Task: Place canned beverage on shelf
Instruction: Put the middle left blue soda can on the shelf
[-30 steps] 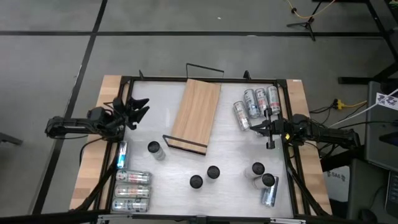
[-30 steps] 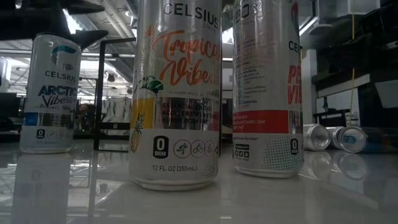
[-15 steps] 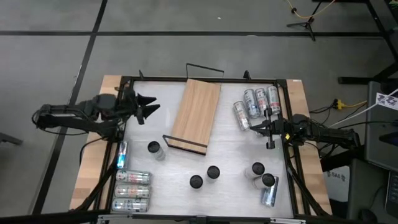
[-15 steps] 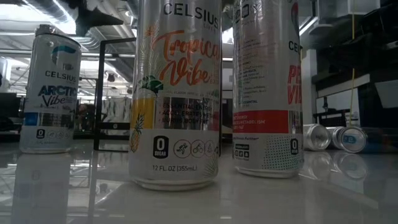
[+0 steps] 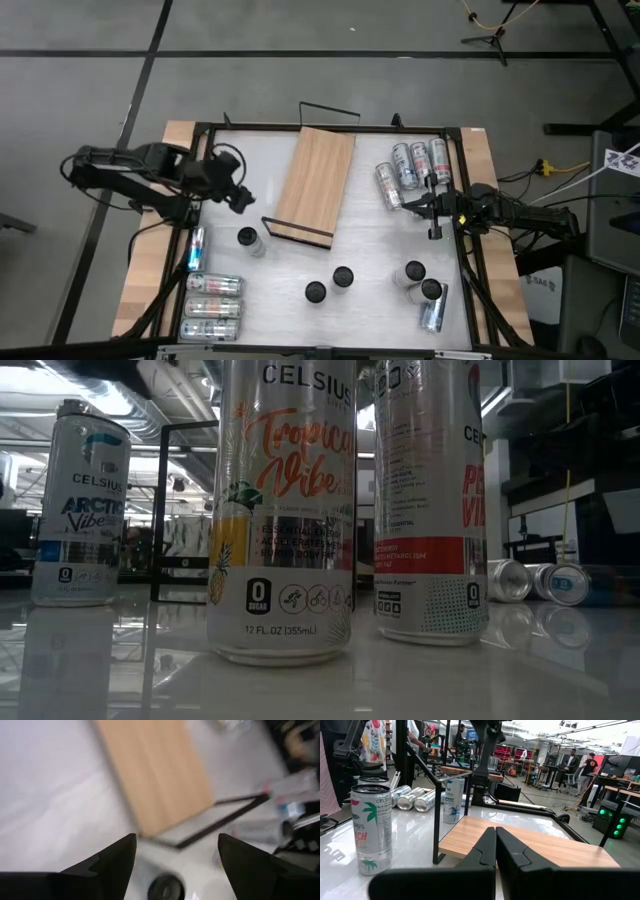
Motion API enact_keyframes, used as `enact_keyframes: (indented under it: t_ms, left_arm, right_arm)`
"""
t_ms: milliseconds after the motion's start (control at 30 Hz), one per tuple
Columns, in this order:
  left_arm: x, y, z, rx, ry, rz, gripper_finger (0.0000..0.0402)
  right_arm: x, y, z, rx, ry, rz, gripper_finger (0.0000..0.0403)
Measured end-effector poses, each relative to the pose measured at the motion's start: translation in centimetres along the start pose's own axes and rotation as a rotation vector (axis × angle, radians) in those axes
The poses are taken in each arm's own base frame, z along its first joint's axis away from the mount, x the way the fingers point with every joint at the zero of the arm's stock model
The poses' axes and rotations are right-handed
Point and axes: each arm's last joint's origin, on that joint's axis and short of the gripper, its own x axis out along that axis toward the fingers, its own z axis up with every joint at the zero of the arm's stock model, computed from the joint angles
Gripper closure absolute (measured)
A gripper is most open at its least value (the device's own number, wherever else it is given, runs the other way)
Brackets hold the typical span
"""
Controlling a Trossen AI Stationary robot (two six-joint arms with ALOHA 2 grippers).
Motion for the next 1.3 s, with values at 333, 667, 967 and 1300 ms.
enact_keyframes:
  t_ms: [333,667,967,1300]
  left_arm:
    - [3.1,-2.7,-1.7,0.037,0.237,0.102,0.0127]
    - [5.0,-3.9,-3.0,0.076,0.291,0.165,0.0127]
    - [5.4,-4.0,-4.0,0.092,0.317,0.238,0.0127]
    - [6.1,-4.4,-4.6,0.135,0.288,0.268,0.0127]
  right_arm:
    - [0.0,0.0,0.0,0.000,0.001,0.000,0.0400]
    - [0.0,0.0,0.0,0.000,0.001,0.000,0.0400]
    - [0.0,0.0,0.0,0.000,0.001,0.000,0.0400]
    - [0.0,0.0,0.0,0.000,0.001,0.000,0.0400]
